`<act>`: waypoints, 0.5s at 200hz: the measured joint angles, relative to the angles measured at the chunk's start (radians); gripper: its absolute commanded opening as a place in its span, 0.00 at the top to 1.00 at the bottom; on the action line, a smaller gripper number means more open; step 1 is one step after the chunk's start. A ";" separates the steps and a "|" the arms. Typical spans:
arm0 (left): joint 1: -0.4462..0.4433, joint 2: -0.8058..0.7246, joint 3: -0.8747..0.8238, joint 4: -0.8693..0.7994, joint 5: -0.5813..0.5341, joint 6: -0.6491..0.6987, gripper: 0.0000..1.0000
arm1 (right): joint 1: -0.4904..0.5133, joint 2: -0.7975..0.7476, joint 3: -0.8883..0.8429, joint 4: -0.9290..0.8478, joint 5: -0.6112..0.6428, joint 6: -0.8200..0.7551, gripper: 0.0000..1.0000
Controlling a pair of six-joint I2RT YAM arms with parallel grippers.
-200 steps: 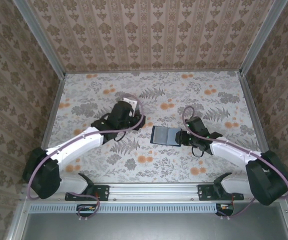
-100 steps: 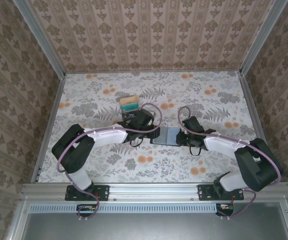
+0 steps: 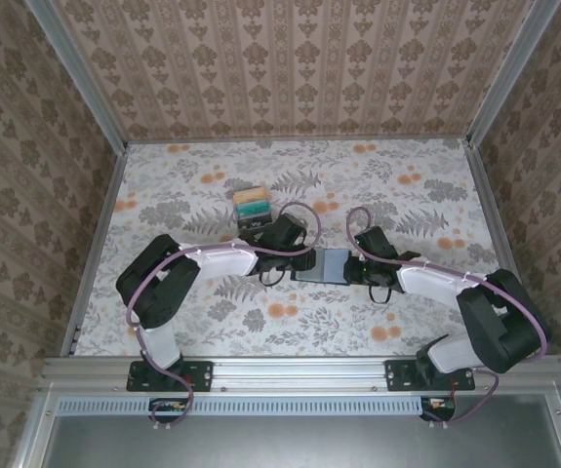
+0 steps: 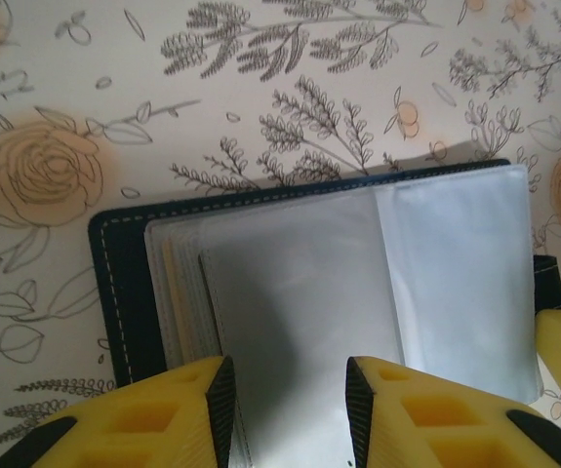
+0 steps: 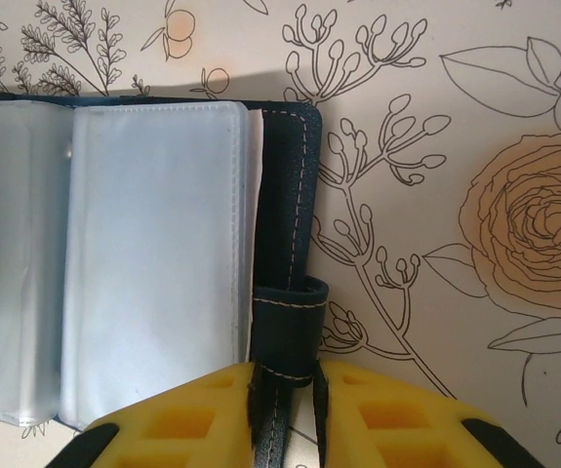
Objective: Take the credit cards out of the card holder
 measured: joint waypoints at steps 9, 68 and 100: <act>-0.001 0.003 0.000 0.001 0.004 -0.003 0.62 | 0.000 0.001 0.000 0.000 0.000 0.000 0.76; -0.005 0.011 0.005 -0.007 -0.001 -0.017 0.62 | 0.000 0.001 0.000 0.000 -0.002 0.000 0.76; -0.014 0.011 0.015 -0.034 -0.028 -0.023 0.62 | 0.000 0.001 0.000 0.000 -0.003 0.000 0.77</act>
